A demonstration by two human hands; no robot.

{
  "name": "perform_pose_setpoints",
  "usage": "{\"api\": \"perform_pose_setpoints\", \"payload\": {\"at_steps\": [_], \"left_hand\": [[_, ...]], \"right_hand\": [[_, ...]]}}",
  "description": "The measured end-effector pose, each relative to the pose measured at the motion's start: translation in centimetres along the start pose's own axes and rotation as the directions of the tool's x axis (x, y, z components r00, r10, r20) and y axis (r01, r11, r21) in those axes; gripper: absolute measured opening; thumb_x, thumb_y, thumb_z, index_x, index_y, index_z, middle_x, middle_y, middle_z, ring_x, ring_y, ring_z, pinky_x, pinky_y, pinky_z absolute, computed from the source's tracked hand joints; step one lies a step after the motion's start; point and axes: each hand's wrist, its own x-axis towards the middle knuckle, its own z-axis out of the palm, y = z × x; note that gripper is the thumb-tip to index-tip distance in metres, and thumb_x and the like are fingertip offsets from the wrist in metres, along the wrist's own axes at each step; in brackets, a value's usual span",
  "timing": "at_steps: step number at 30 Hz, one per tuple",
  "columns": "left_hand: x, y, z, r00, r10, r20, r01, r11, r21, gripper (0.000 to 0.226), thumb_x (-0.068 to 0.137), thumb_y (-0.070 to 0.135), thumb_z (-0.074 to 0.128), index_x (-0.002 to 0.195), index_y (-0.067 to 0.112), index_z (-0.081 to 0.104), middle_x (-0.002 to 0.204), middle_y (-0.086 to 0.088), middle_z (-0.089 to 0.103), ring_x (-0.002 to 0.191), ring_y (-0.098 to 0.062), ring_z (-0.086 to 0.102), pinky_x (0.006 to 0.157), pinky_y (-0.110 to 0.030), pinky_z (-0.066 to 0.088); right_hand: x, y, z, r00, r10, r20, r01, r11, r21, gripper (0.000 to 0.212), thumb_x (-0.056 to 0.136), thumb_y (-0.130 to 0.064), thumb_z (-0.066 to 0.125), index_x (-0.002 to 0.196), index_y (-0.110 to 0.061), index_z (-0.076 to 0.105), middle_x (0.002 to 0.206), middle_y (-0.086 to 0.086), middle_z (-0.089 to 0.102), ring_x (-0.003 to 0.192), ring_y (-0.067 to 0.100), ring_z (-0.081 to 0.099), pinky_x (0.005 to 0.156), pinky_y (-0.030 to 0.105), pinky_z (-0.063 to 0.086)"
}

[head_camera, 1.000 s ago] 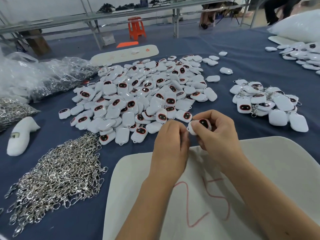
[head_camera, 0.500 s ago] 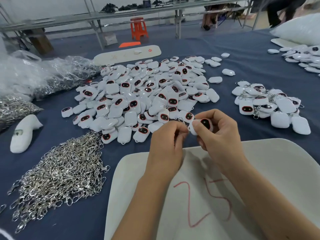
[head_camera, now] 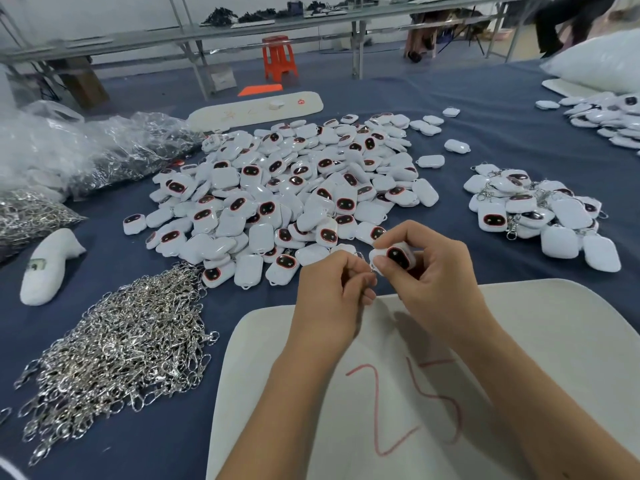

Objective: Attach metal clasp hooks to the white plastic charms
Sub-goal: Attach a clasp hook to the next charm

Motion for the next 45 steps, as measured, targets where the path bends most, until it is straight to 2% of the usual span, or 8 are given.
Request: {"api": "perform_pose_setpoints", "payload": {"at_steps": [7,14,18,23,32,35,39,45], "left_hand": [[-0.4,0.2,-0.1,0.999,0.041,-0.011,-0.039,0.988,0.152,0.024,0.090,0.002,0.066,0.074,0.021,0.065,0.064,0.001,0.066,0.056,-0.007,0.057,0.058,-0.024,0.048],[0.5,0.6,-0.3,0.954,0.293,-0.067,-0.272,0.936,0.223,0.030,0.075,0.005,0.084,0.078,0.029,0.066,0.100,0.014,0.060,0.098,-0.011,0.060,0.068,-0.017,0.042],[0.2,0.6,-0.3,0.953,0.287,-0.100,-0.274,0.954,0.123,0.023,0.078,0.007,0.080,0.078,0.028,0.070,0.093,0.016,0.070,0.097,-0.015,0.065,0.066,-0.018,0.047],[-0.1,0.8,-0.4,0.977,0.189,-0.102,-0.188,0.982,0.014,0.020,0.081,0.010,0.080,0.077,0.029,0.073,0.074,0.011,0.070,0.070,-0.007,0.062,0.062,-0.013,0.043],[0.0,0.5,-0.6,0.976,0.204,-0.075,-0.195,0.974,0.119,0.009,0.083,0.020,0.077,0.078,0.027,0.073,0.077,0.015,0.067,0.080,-0.011,0.061,0.066,-0.012,0.039],[-0.1,0.4,-0.5,0.976,0.207,-0.068,-0.189,0.960,0.207,0.011,0.086,0.022,0.074,0.076,0.024,0.070,0.074,0.012,0.067,0.075,-0.013,0.062,0.065,-0.026,0.047],[-0.3,0.7,-0.3,0.957,0.285,-0.055,-0.235,0.873,0.428,0.015,0.089,0.011,0.073,0.077,0.017,0.067,0.075,0.011,0.062,0.076,-0.012,0.054,0.071,-0.030,0.044],[-0.4,1.3,0.2,0.951,0.310,0.009,-0.260,0.780,0.569,0.011,0.087,-0.002,0.066,0.081,0.007,0.067,0.083,-0.006,0.066,0.082,-0.025,0.053,0.073,-0.035,0.036]], "right_hand": [[0.0,0.3,0.2,1.000,-0.025,0.016,0.026,0.997,-0.073,0.020,0.090,-0.007,0.077,0.095,-0.025,0.070,0.076,-0.013,0.066,0.057,0.011,0.058,0.055,0.021,0.047],[0.3,0.2,-0.3,0.957,0.289,0.005,-0.276,0.910,0.311,0.008,0.095,-0.008,0.073,0.095,-0.015,0.073,0.068,0.007,0.061,0.044,0.016,0.050,0.044,0.021,0.041],[0.4,0.1,-0.1,0.921,0.386,0.055,-0.370,0.820,0.436,0.006,0.095,-0.006,0.072,0.096,-0.011,0.074,0.070,0.010,0.060,0.044,0.015,0.045,0.041,0.021,0.036],[0.4,0.6,-0.1,0.895,0.436,0.093,-0.422,0.760,0.495,0.007,0.095,-0.007,0.072,0.092,-0.013,0.075,0.069,0.007,0.060,0.043,0.014,0.041,0.040,0.019,0.032],[0.3,1.0,0.2,0.887,0.460,0.045,-0.424,0.771,0.475,0.009,0.089,-0.014,0.080,0.095,-0.015,0.074,0.073,0.016,0.067,0.045,0.015,0.045,0.041,0.021,0.035],[0.3,0.9,0.3,0.899,0.437,-0.010,-0.398,0.828,0.396,0.005,0.090,-0.017,0.080,0.091,-0.017,0.074,0.069,0.008,0.069,0.046,0.015,0.050,0.044,0.023,0.040],[0.2,0.8,0.6,0.960,0.238,-0.147,-0.250,0.966,-0.070,0.010,0.092,-0.028,0.075,0.085,-0.025,0.069,0.070,-0.009,0.070,0.062,0.009,0.063,0.060,0.022,0.050],[-0.4,-0.4,1.2,0.984,0.032,-0.175,-0.071,0.973,-0.221,0.013,0.095,-0.023,0.074,0.096,-0.015,0.064,0.069,-0.014,0.064,0.071,0.008,0.062,0.063,0.014,0.043]]}}
